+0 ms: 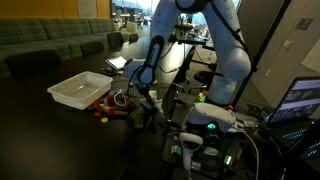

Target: Pick up the towel from the countertop, sweep the objects to the left and put the towel in the container.

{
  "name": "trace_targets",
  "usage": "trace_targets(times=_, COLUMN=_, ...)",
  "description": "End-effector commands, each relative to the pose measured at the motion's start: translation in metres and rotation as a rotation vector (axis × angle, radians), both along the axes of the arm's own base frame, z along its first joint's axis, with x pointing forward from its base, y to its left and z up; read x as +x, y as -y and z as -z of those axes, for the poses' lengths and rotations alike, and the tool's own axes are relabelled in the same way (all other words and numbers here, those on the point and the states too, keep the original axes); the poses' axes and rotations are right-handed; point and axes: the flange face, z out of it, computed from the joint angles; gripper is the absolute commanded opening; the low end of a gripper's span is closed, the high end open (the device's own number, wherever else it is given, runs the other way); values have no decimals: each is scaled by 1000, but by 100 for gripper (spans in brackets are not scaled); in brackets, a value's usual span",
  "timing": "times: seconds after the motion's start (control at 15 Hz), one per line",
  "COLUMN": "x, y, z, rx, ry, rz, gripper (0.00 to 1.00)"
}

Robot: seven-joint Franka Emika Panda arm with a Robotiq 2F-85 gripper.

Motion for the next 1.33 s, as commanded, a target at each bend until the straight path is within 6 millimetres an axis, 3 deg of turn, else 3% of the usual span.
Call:
trace_targets(times=0.0, x=6, y=-49, z=2, rx=-71, ry=21, rz=187, gripper=6)
trace_targets(times=0.73, x=19, y=-200, z=-16, rx=-68, ry=-80, rz=710, gripper=6)
trace_targets(times=1.07, x=31, y=-254, z=-32, rx=45, ry=-106, rz=808, gripper=6)
trace_targets(times=1.27, x=30, y=-273, z=-47, rx=130, ry=-118, rz=814, gripper=6)
